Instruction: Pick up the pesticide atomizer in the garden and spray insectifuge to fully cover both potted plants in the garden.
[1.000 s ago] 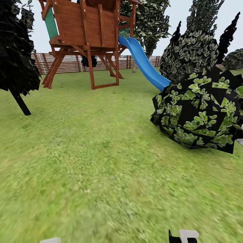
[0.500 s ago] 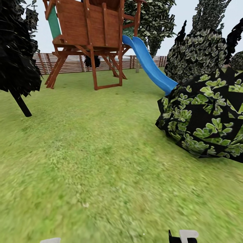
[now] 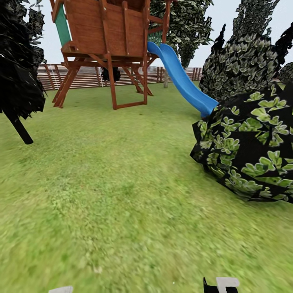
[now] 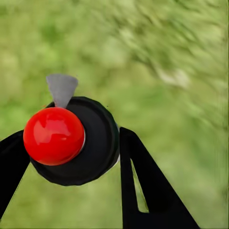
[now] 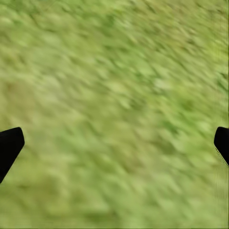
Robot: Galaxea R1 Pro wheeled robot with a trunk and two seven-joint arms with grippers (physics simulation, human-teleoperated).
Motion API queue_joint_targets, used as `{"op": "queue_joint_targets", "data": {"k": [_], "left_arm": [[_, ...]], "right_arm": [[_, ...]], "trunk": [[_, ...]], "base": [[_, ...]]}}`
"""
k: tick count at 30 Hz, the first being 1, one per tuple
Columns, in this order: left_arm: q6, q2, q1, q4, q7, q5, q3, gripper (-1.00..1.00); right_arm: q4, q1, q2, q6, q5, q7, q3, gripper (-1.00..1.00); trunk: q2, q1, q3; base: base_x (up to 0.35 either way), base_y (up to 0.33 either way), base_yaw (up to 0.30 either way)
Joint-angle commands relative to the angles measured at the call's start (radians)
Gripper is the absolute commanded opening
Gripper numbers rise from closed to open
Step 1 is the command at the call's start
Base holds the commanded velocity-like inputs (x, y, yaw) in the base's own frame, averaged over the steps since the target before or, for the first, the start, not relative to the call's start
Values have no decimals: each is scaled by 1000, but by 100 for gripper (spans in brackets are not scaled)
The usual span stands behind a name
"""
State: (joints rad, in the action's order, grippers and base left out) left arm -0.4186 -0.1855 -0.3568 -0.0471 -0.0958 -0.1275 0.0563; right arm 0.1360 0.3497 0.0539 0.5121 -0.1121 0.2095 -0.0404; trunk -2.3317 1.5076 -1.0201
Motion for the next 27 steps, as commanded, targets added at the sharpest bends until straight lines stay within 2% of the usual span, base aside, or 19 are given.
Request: {"op": "queue_joint_targets", "data": {"k": [1,19,27], "left_arm": [[-2,0,-1,1,-10,-9,5,-100],[-2,0,0,1,-10,-11,7,-100],[-2,-1,1,0,-10,-11,7,-100]], "right_arm": [[-1,1,0,2,-11,5,-4,100],[-1,0,1,2,-11,5,-4,100],[-1,0,0,2,-11,5,-4,100]], "trunk": [[0,0,-1],[0,0,-1],[0,0,-1]], "base": [[340,0,0],[340,1,0],[340,110,0]]}}
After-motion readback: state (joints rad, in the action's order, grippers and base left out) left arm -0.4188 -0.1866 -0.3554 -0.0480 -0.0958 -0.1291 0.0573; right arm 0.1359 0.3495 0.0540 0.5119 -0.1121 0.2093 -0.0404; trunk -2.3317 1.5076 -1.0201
